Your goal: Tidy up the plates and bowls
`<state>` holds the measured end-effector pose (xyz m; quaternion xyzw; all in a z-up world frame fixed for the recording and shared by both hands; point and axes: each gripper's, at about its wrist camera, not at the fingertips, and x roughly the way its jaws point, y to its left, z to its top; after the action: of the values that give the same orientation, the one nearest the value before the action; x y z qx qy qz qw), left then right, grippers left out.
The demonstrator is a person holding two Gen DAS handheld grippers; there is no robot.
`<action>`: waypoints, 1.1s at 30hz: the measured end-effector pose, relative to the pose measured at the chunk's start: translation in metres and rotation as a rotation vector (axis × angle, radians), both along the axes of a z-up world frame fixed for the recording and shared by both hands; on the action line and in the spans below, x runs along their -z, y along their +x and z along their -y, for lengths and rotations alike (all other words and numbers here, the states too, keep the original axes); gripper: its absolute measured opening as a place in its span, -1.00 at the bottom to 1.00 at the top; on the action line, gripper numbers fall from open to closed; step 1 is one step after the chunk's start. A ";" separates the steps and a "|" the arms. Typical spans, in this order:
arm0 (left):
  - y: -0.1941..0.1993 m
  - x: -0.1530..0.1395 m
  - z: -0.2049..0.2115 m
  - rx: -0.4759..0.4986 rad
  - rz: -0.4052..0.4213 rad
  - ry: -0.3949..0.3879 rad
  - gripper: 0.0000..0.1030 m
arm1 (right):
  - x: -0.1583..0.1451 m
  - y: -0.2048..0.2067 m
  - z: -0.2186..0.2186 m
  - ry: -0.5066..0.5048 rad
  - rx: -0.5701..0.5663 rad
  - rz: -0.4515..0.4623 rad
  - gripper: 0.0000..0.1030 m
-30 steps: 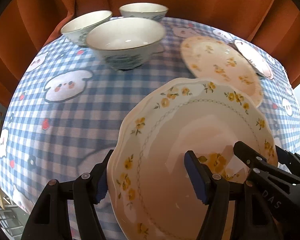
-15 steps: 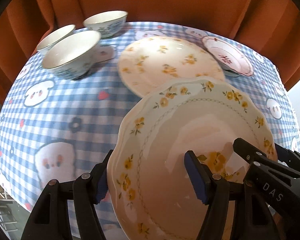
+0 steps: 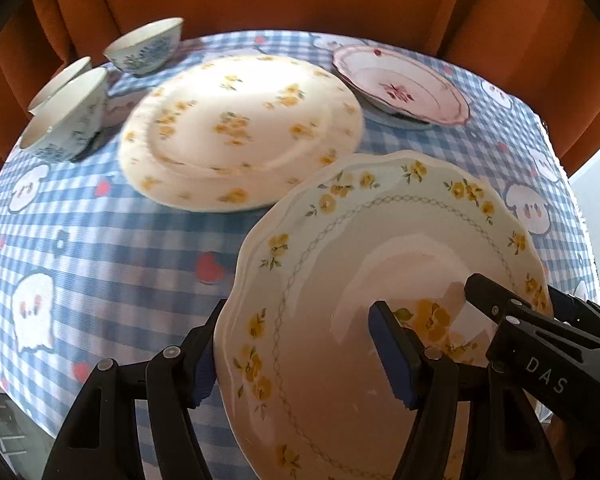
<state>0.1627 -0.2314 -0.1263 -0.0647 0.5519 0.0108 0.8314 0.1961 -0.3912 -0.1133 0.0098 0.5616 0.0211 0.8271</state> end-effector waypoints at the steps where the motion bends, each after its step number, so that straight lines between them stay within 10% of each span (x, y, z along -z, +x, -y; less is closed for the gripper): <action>1: 0.002 0.002 0.005 0.000 -0.006 0.002 0.33 | 0.002 0.001 0.005 0.000 0.002 -0.005 0.43; 25: 0.006 0.024 0.032 0.028 -0.076 -0.006 0.37 | 0.019 0.014 0.039 -0.013 0.032 -0.061 0.44; 33: -0.004 0.003 0.029 0.121 0.012 -0.011 0.42 | 0.003 -0.005 0.037 -0.045 0.098 -0.009 0.46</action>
<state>0.1591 -0.2604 -0.1293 -0.0361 0.5498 -0.0428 0.8334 0.1908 -0.4278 -0.1161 0.0186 0.5646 -0.0320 0.8245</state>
